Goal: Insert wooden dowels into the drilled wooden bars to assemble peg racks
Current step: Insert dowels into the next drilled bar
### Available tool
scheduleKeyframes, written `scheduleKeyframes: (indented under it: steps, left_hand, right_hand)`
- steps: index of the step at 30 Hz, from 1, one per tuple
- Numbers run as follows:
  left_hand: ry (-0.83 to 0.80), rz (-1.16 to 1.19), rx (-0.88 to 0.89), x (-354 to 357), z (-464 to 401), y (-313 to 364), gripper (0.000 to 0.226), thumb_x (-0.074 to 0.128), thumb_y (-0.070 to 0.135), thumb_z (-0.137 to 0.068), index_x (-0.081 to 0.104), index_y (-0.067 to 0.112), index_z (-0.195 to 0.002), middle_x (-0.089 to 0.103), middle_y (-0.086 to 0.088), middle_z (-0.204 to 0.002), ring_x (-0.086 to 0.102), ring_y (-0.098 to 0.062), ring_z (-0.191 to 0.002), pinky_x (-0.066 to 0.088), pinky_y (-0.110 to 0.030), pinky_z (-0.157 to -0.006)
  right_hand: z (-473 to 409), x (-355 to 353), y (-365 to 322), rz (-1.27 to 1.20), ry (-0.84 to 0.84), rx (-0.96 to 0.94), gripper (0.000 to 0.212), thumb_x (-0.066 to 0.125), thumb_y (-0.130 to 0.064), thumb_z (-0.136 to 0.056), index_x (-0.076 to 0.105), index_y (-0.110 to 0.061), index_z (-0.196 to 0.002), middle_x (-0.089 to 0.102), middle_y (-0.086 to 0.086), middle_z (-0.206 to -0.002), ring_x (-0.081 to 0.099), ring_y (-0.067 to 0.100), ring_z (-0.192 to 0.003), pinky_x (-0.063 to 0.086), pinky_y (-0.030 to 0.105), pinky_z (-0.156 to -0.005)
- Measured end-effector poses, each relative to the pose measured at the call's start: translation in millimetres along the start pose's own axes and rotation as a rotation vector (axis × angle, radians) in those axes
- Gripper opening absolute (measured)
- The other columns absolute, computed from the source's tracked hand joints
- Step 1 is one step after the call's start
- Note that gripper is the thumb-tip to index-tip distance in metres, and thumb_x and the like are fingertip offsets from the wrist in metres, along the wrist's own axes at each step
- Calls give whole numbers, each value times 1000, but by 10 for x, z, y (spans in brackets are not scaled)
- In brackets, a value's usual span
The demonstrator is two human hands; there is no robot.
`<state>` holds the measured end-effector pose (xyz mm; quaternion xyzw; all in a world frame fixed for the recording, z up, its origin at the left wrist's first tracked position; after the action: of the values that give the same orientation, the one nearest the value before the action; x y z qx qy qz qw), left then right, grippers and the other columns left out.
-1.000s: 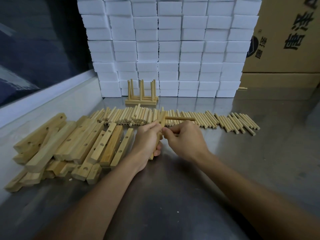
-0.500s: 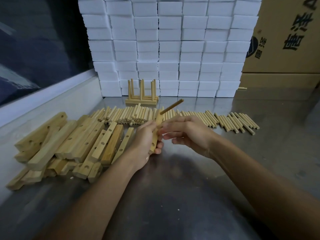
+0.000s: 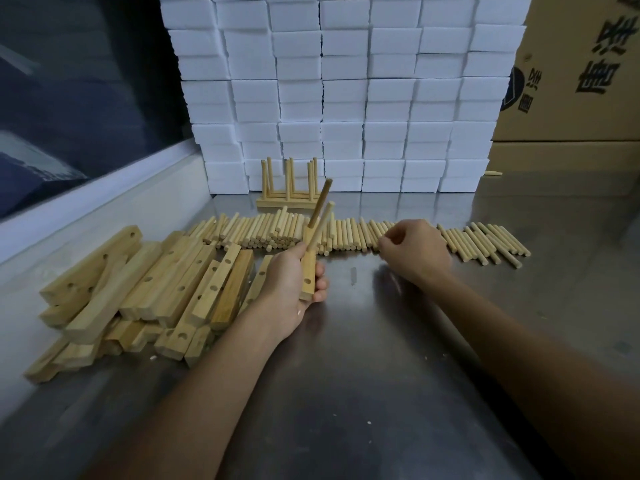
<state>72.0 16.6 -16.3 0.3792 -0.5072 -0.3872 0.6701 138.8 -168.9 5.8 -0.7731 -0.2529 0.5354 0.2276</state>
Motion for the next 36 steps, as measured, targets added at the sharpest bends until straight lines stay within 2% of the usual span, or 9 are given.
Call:
scheduleKeyframes:
  steps: [5, 9, 14, 18, 21, 26, 29, 32, 36]
  left_hand:
    - [-4, -14, 14, 3, 3, -3, 26, 35, 25, -106, 53, 6, -103, 47, -1, -53, 41, -13, -41, 29, -22, -33]
    - [-7, -34, 32, 7, 6, -2, 26, 34, 24, -106, 52, 5, -104, 47, -2, -54, 42, -14, -40, 29, -21, -34]
    - [-14, -37, 32, -2, 2, -5, 27, 35, 24, -106, 53, 5, -108, 47, -2, -55, 43, -14, -41, 30, -22, -35]
    - [-22, -30, 34, -4, 0, -6, 27, 35, 25, -106, 54, 5, -107, 48, -2, -54, 43, -14, -41, 30, -22, -34]
    - [-23, -35, 43, 1, -5, -5, 28, 35, 25, -106, 55, 5, -107, 49, -2, -54, 44, -15, -42, 31, -23, -35]
    - [-3, -18, 32, -2, -7, -5, 29, 35, 26, -106, 55, 5, -108, 49, -2, -53, 44, -14, -41, 31, -21, -35]
    - [8, 9, 12, -9, -1, 2, 30, 36, 28, -106, 56, 5, -105, 50, -3, -54, 44, -14, -41, 31, -22, -34]
    - [-4, 19, -3, -18, 16, 10, 33, 38, 28, -105, 59, 3, -105, 51, -3, -55, 46, -14, -43, 32, -23, -35]
    - [-56, 88, -36, 7, 47, 21, 35, 38, 29, -104, 59, 3, -102, 49, -2, -57, 44, -13, -45, 31, -22, -36]
  right_hand:
    - [-176, 85, -46, 186, 39, 56, 29, 63, -44, -90, 71, -17, -88, 70, 0, -76, 66, 20, -73, 59, 39, -73]
    - [-225, 159, -22, 205, -11, 120, 21, 67, -36, -88, 72, -16, -83, 69, 0, -71, 66, 19, -67, 60, 39, -72]
    - [-210, 104, -23, 106, 9, 168, 18, 69, -29, -85, 72, -12, -84, 71, 4, -73, 67, 18, -68, 57, 33, -64]
    - [-79, -18, -59, -115, 45, 120, 12, 66, -25, -84, 71, -14, -81, 69, 1, -69, 64, 16, -66, 54, 33, -63]
    - [90, -87, -78, -474, -43, 100, 8, 71, -24, -86, 73, -17, -83, 71, 0, -75, 65, 17, -73, 53, 31, -65]
    - [334, -117, 45, -916, -199, 257, 8, 70, -17, -91, 74, -11, -95, 62, -1, -74, 53, 11, -67, 47, 26, -62]
    - [404, -138, 54, -1167, -300, 316, 6, 67, -14, -92, 69, -8, -94, 56, 0, -72, 49, 9, -62, 43, 21, -58]
    - [436, -133, 4, -1291, -377, 324, 9, 62, -15, -95, 66, -8, -92, 64, 3, -75, 56, 9, -61, 49, 19, -59]
    - [472, -55, -55, -1309, -451, 346, 10, 59, -12, -97, 67, -7, -92, 69, 5, -80, 63, 11, -66, 54, 21, -63]
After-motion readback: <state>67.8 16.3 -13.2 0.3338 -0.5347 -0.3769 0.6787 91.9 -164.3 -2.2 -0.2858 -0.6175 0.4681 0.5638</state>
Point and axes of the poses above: each hand's wrist, its own z-axis away from the middle knuckle, its own x-axis out of the palm, y = z × x, the point moved 4 cm from there along -z, towards the middle knuckle
